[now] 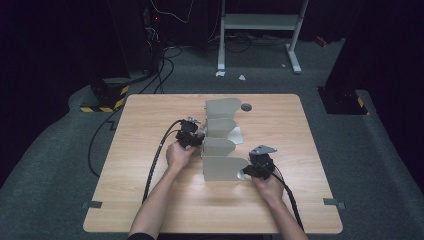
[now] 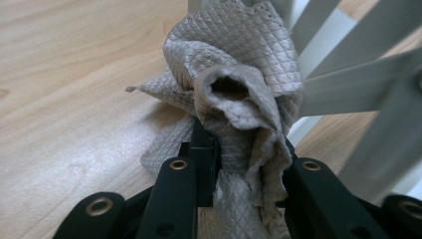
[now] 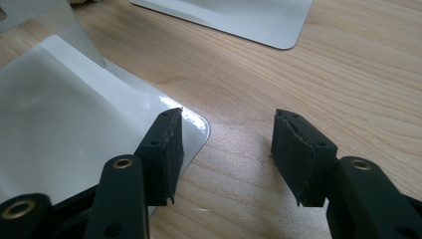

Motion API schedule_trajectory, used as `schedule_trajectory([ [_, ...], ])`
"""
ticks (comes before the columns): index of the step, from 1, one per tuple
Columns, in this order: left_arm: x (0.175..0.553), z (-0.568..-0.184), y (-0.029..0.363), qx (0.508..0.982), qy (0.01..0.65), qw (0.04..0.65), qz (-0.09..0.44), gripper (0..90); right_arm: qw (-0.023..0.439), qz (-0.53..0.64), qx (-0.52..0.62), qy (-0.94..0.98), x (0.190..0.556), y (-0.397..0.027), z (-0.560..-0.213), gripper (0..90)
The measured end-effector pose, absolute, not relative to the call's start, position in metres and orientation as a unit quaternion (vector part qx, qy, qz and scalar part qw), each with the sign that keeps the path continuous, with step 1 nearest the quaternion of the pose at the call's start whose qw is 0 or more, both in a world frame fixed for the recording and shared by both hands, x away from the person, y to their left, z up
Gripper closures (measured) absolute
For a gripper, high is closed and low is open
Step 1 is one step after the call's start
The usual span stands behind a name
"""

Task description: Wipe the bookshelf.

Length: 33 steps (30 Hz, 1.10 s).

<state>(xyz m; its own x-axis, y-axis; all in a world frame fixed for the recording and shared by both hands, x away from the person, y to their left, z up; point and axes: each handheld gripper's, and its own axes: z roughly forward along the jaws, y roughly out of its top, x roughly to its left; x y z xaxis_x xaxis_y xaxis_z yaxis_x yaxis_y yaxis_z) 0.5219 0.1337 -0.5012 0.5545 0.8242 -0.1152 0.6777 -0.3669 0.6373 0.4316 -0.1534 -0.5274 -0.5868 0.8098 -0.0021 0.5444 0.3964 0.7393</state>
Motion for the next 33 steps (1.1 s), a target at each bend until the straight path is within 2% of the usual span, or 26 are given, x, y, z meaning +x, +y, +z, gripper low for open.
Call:
schedule_trajectory([
  [4, 0.523, -0.500, 0.134, 0.819, 0.458, 0.324, 0.118, 73.0, 0.185, 0.359, 0.416, 0.815, 0.432, -0.153, -0.527, 46.4],
  [9, 0.520, -0.485, 0.138, 0.803, 0.462, 0.354, 0.126, 73.1, 0.185, 0.360, 0.414, 0.815, 0.432, -0.154, -0.527, 46.4],
  [26, 0.519, -0.410, 0.143, 0.778, 0.429, 0.423, 0.179, 73.2, 0.185, 0.360, 0.415, 0.815, 0.432, -0.154, -0.527, 46.4],
  [33, 0.527, -0.410, 0.141, 0.773, 0.435, 0.427, 0.176, 73.2, 0.185, 0.360, 0.416, 0.815, 0.432, -0.153, -0.527, 46.3],
])
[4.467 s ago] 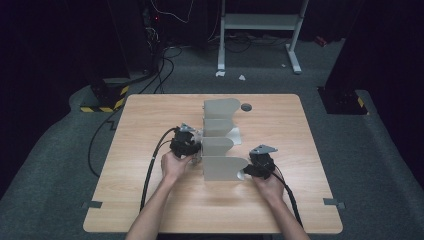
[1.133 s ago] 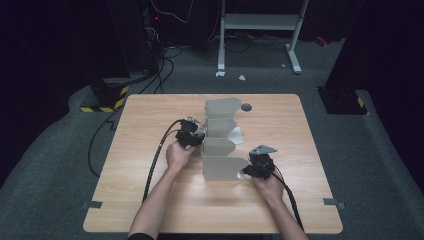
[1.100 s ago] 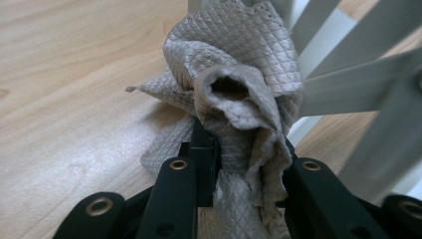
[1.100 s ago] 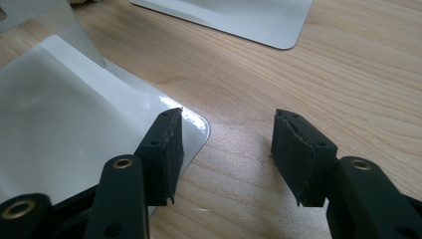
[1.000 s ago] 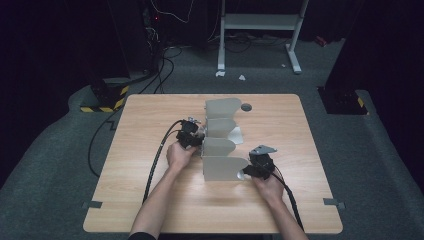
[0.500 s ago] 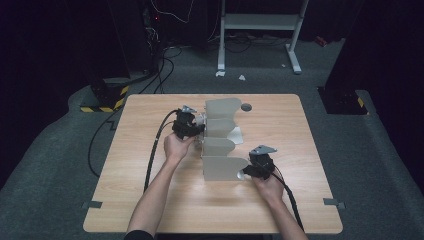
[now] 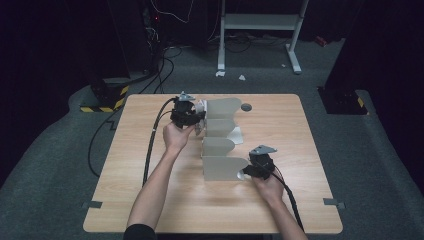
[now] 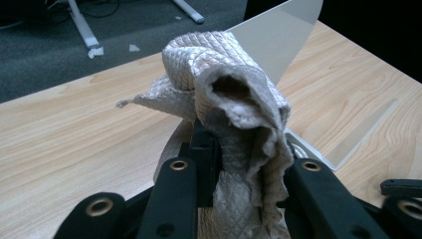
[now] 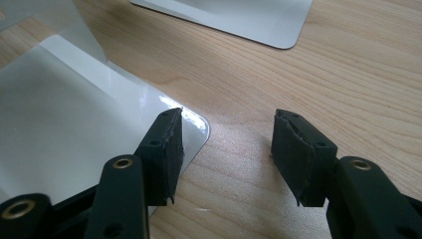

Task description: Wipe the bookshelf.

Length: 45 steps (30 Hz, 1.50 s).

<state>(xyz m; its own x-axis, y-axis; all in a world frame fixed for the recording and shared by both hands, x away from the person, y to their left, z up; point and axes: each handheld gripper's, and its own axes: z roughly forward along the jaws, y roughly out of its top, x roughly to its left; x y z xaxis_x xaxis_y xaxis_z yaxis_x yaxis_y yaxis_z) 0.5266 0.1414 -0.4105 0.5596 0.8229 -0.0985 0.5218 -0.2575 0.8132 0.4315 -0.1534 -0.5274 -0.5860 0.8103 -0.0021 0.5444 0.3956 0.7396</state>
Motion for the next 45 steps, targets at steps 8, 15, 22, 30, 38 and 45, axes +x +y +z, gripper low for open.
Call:
schedule_trajectory([
  [8, 0.531, -0.427, 0.143, 0.776, 0.449, 0.410, 0.169, 73.0, 0.185, 0.359, 0.414, 0.815, 0.431, -0.153, -0.527, 46.2],
  [15, 0.527, -0.450, 0.138, 0.791, 0.450, 0.380, 0.163, 73.0, 0.185, 0.359, 0.414, 0.815, 0.431, -0.153, -0.527, 46.2],
  [22, 0.522, -0.472, 0.135, 0.805, 0.450, 0.358, 0.146, 73.0, 0.185, 0.359, 0.415, 0.815, 0.431, -0.153, -0.527, 46.2],
  [30, 0.520, -0.488, 0.134, 0.809, 0.456, 0.348, 0.132, 73.0, 0.185, 0.359, 0.415, 0.815, 0.431, -0.153, -0.527, 46.2],
  [38, 0.515, -0.498, 0.131, 0.815, 0.453, 0.339, 0.128, 72.9, 0.184, 0.360, 0.415, 0.815, 0.431, -0.153, -0.527, 46.2],
  [45, 0.505, -0.502, 0.127, 0.822, 0.439, 0.339, 0.130, 72.9, 0.184, 0.360, 0.415, 0.815, 0.431, -0.153, -0.527, 46.2],
])
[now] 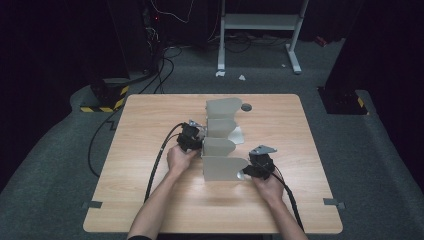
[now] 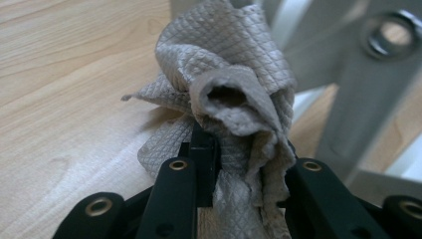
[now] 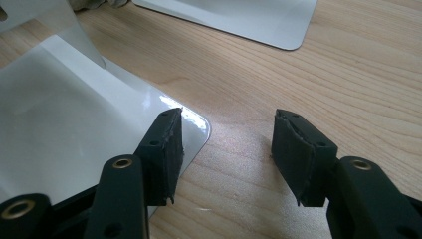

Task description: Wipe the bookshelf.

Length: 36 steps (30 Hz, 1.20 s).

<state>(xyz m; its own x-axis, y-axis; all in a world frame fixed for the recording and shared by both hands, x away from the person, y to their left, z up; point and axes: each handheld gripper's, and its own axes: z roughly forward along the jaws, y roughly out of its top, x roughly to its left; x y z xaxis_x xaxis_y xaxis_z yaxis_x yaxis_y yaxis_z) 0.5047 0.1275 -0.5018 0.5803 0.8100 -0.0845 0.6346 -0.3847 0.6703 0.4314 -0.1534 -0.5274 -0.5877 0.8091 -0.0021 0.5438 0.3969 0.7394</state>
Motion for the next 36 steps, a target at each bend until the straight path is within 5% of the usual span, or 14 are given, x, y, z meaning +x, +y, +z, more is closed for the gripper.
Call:
schedule_trajectory([
  [20, 0.443, -0.510, 0.142, 0.823, 0.428, 0.356, 0.111, 72.5, 0.184, 0.359, 0.414, 0.816, 0.431, -0.153, -0.527, 46.1],
  [36, 0.431, -0.496, 0.208, 0.776, 0.495, 0.354, 0.165, 71.8, 0.184, 0.360, 0.414, 0.816, 0.431, -0.153, -0.527, 45.9],
])
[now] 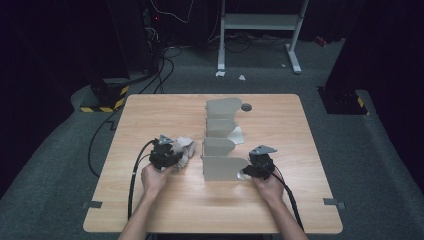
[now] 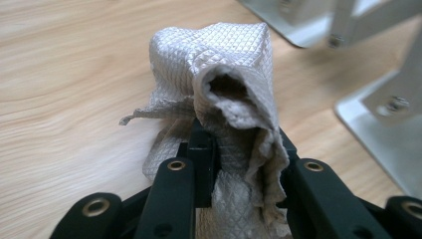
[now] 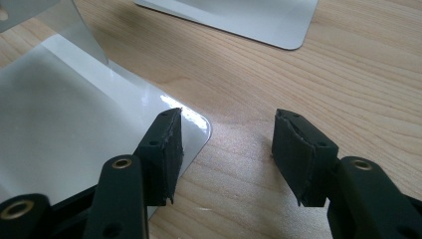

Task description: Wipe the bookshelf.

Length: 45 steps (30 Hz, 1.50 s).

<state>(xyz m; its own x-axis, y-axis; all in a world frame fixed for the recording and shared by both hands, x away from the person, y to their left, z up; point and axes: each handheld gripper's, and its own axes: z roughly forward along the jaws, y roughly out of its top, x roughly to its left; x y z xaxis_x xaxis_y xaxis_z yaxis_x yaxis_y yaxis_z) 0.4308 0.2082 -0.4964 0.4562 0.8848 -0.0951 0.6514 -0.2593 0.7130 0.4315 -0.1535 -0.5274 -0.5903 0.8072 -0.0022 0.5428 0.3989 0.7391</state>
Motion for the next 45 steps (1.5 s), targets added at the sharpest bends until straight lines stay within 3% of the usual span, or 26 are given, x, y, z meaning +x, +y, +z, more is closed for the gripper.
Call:
schedule_trajectory([
  [5, 0.435, -0.497, 0.219, 0.765, 0.511, 0.346, 0.184, 70.3, 0.184, 0.360, 0.413, 0.816, 0.432, -0.154, -0.527, 45.9],
  [9, 0.436, -0.501, 0.226, 0.764, 0.522, 0.336, 0.174, 54.2, 0.184, 0.360, 0.414, 0.816, 0.432, -0.154, -0.527, 45.9],
  [17, 0.417, -0.485, 0.233, 0.745, 0.524, 0.369, 0.188, 36.5, 0.183, 0.360, 0.413, 0.816, 0.432, -0.154, -0.527, 45.6],
  [25, 0.394, -0.468, 0.218, 0.751, 0.501, 0.384, 0.192, 31.8, 0.182, 0.361, 0.413, 0.816, 0.432, -0.154, -0.527, 45.3],
  [40, 0.383, -0.487, 0.183, 0.767, 0.496, 0.376, 0.158, 29.7, 0.183, 0.360, 0.407, 0.819, 0.439, -0.158, -0.527, 45.1],
  [45, 0.377, -0.496, 0.170, 0.775, 0.490, 0.372, 0.148, 27.6, 0.179, 0.345, 0.409, 0.825, 0.445, -0.162, -0.523, 51.1],
])
